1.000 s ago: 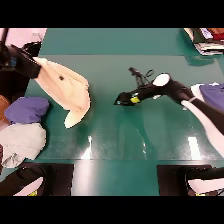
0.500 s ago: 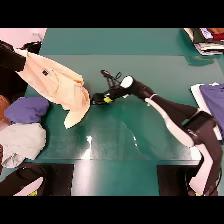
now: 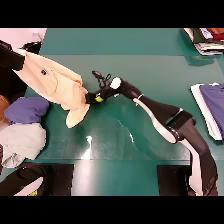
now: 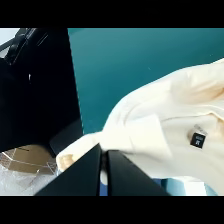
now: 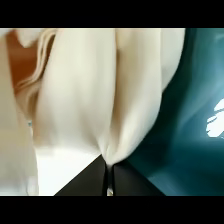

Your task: Fold the shirts.

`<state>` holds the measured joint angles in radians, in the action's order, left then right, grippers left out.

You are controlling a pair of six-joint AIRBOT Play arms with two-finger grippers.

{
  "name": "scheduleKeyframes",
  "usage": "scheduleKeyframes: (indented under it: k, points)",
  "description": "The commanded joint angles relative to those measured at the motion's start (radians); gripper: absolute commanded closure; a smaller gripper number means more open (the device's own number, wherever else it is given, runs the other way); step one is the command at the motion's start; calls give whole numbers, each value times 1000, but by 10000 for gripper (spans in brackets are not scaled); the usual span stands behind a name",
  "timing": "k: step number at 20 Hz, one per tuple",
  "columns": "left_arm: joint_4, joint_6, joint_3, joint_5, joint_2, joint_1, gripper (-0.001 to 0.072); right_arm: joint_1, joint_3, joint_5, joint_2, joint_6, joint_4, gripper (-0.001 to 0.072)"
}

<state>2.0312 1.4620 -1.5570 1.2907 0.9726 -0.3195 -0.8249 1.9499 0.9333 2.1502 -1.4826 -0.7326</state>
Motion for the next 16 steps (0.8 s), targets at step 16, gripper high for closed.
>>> scheduleKeyframes:
  k: [16]
  points:
    - [-261, 31, -259, -257, -124, 0, 676, 548, 13, 377, -1060, -3, -730, 699]
